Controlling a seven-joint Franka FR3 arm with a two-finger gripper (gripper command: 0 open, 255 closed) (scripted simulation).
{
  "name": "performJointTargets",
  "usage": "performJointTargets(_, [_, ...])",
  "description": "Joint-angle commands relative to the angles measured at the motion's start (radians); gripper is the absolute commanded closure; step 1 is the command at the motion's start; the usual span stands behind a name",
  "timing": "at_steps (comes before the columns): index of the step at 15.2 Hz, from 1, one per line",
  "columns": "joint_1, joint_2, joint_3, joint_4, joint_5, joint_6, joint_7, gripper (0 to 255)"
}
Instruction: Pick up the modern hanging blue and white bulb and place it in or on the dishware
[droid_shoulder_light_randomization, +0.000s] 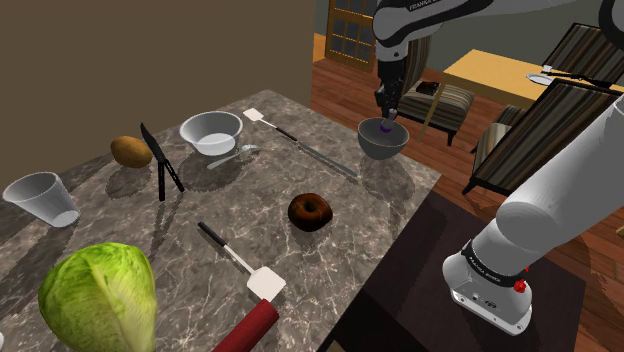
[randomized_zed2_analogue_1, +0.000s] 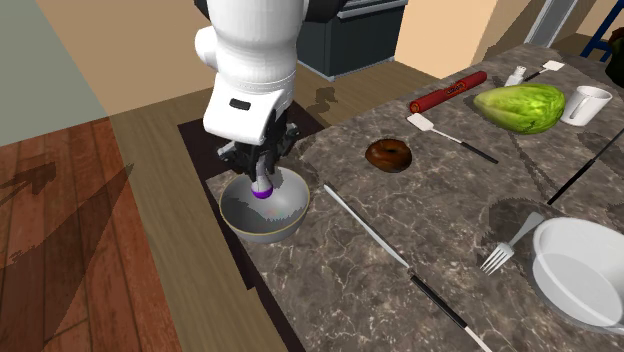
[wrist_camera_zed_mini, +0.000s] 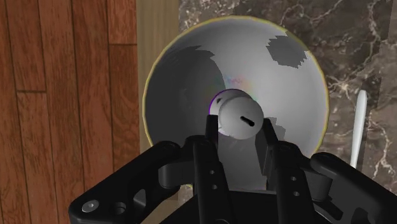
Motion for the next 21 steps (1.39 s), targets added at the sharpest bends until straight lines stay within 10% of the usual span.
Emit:
performJointTargets(1, [0.0,0.0,0.0,0.0,0.0,0.001,0.0,255])
performJointTargets(3, [0.0,0.0,0.0,0.0,0.0,0.001,0.0,255])
performJointTargets(4, [0.0,0.0,0.0,0.0,0.0,0.001,0.0,0])
performJointTargets(21, [0.005,0.006,0.005,0.132,0.004,-0.126,-0.002,0])
